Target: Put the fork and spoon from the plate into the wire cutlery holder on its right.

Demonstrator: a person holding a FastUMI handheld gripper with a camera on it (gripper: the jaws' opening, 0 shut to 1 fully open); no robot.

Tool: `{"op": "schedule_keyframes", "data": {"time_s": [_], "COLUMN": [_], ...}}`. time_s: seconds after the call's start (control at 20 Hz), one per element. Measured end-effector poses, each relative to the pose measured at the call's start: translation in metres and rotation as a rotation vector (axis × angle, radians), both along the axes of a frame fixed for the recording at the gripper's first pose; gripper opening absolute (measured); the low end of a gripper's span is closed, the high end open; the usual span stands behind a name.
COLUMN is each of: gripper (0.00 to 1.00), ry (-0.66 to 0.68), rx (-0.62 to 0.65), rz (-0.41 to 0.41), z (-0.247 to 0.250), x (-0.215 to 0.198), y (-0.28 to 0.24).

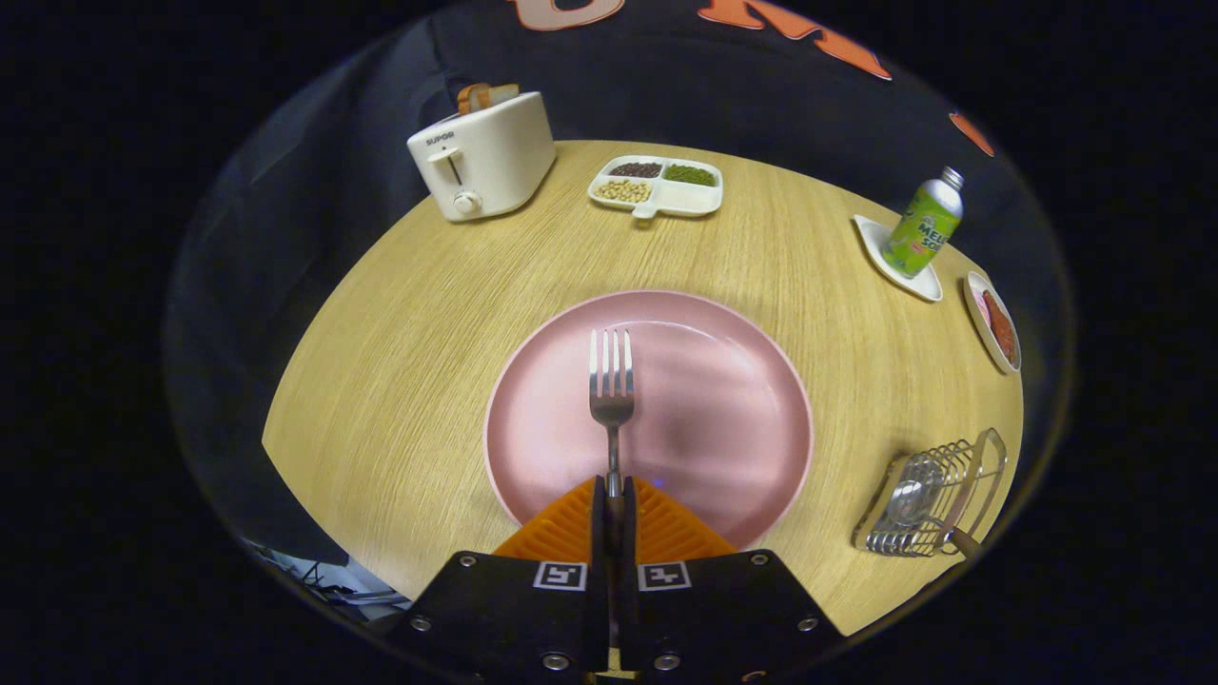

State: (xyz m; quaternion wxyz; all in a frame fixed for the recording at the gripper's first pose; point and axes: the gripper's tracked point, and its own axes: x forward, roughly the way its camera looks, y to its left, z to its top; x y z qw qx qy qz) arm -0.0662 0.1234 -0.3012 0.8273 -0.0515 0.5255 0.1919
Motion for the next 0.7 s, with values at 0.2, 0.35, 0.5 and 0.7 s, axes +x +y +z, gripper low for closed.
{"op": "schedule_keyframes", "data": {"time_s": [0.2,0.35,0.5,0.7], "gripper": [0.05,0.05,0.05,0.05], "ry": [-0.041,-0.059,-0.062,-0.045], "rx": [-0.035,-0.074,-0.119,-0.160], "rz": [-0.084,-0.163,-0.237,-0.317], "z": [0.028,0.046,0.061,0.071], "x": [0.007,0.009,0.007,0.002], "y": [-0.041,-0.082,-0.128,-0.173]}}
